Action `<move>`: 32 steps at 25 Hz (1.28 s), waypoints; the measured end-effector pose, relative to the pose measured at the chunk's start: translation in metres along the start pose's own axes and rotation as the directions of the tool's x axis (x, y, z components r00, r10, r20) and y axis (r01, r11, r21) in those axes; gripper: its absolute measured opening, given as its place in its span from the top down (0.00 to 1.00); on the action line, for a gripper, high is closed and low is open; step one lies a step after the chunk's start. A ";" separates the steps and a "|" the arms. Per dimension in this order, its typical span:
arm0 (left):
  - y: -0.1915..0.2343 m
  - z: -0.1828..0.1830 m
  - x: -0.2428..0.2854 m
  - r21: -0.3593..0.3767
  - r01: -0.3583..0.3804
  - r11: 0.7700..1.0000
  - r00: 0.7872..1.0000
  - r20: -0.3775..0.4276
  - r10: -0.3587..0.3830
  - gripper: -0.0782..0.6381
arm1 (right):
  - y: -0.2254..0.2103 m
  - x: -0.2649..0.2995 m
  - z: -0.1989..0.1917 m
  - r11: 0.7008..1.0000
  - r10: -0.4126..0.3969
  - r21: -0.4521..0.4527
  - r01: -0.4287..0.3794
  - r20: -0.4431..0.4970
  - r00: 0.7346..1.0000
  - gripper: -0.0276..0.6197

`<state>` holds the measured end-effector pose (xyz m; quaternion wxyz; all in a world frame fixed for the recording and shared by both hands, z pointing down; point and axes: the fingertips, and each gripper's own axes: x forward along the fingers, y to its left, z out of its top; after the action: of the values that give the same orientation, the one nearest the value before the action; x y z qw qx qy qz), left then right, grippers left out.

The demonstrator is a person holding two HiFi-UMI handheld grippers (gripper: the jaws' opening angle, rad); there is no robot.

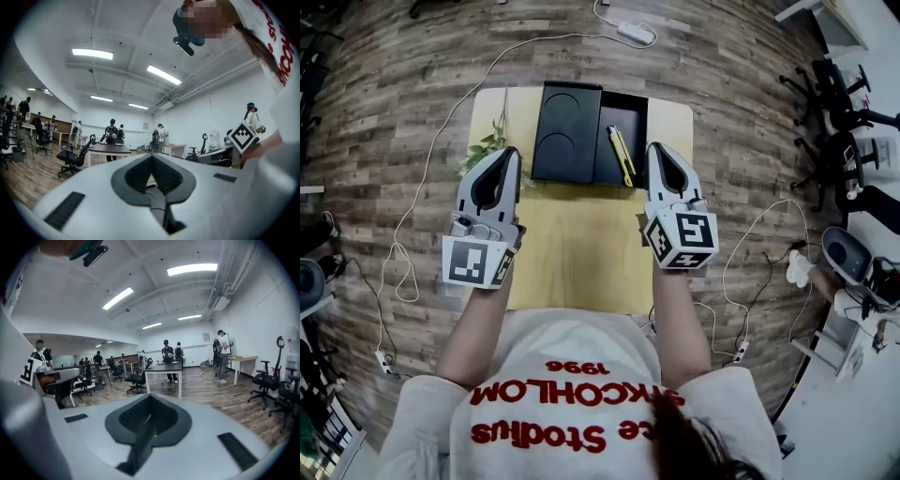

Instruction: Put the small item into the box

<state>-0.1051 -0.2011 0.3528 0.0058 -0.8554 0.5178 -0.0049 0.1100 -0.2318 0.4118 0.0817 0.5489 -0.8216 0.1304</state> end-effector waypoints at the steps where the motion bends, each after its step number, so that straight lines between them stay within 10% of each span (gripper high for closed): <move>1: -0.001 0.004 -0.002 0.007 0.001 1.000 1.000 0.006 -0.001 0.88 | 0.003 -0.005 0.005 1.000 0.001 -0.011 0.000 0.008 1.000 0.95; 32: -0.026 0.058 -0.074 0.025 0.026 0.999 0.995 0.098 -0.029 0.88 | 0.050 -0.133 0.074 0.999 -0.028 -0.035 0.036 0.210 0.977 0.95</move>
<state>-0.1158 -0.1230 0.2949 0.0411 -0.8616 0.5050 0.0310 0.1161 -0.1188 0.2983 0.0076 0.5711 -0.8190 0.0546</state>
